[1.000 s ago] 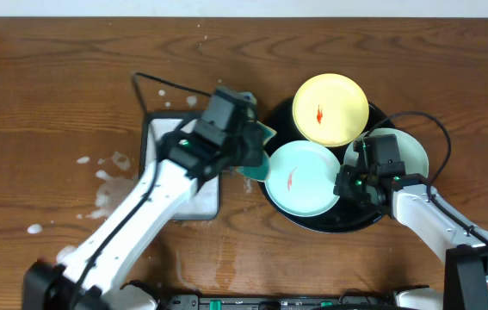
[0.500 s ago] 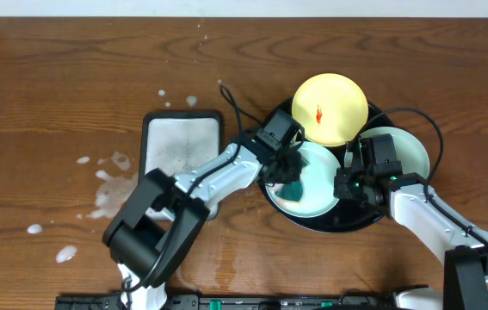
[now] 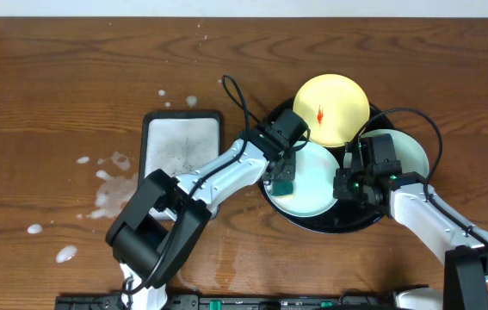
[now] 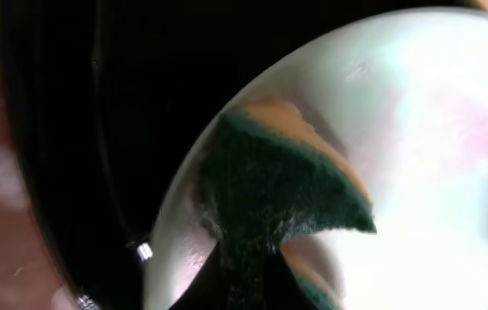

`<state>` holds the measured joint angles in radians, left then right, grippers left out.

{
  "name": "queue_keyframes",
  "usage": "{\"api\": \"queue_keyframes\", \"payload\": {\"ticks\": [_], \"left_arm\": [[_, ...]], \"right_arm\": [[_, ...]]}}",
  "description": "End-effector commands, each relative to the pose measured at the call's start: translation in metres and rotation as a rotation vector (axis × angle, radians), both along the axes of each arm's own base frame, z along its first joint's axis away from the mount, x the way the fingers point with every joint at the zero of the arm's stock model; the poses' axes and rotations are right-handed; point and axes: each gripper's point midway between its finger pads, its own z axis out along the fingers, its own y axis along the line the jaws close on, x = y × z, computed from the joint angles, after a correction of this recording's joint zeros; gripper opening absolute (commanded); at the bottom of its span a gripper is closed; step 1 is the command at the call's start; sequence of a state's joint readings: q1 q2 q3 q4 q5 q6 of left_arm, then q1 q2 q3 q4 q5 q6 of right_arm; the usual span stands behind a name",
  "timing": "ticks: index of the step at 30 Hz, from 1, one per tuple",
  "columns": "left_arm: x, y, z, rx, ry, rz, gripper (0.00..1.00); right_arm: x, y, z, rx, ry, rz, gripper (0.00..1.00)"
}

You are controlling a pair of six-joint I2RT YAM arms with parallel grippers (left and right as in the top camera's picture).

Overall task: Clean dirty plates on tray and stack at the side
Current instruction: 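Lift the sponge with the left gripper and move it over the lower-left plate, then scrub the lower-left pale green plate with the sponge in the left gripper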

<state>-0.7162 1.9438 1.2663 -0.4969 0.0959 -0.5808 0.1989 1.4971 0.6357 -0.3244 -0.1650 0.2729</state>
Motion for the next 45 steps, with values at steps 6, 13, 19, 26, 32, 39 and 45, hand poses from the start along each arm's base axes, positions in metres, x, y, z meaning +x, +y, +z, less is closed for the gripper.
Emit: {"api": "queue_keyframes", "payload": {"ticks": [6, 13, 19, 26, 32, 39, 45], "left_arm": [[0.009, -0.056, -0.015, -0.3, 0.094, 0.051, 0.08], [-0.02, -0.102, -0.023, -0.46, 0.217, -0.025, 0.07], [-0.042, -0.109, -0.025, -0.447, 0.267, -0.072, 0.07], [-0.04, -0.06, -0.046, -0.264, 0.292, -0.024, 0.07], [-0.024, 0.042, -0.059, 0.216, 0.183, 0.091, 0.07], [0.015, 0.069, -0.029, 0.411, 0.015, 0.094, 0.08], [0.013, 0.003, -0.03, 0.078, 0.093, 0.045, 0.07]], "right_arm": [[-0.004, -0.001, -0.004, -0.047, 0.007, 0.038, 0.01], [-0.004, -0.001, -0.004, -0.046, 0.007, 0.038, 0.01], [-0.005, -0.001, -0.004, -0.048, 0.01, 0.038, 0.01], [-0.005, -0.002, -0.004, -0.048, 0.014, 0.038, 0.01], [-0.005, -0.002, -0.004, -0.048, 0.014, 0.038, 0.01], [-0.005, -0.002, -0.004, -0.048, 0.014, 0.038, 0.01], [-0.006, -0.002, -0.004, -0.049, 0.017, 0.038, 0.01]]}}
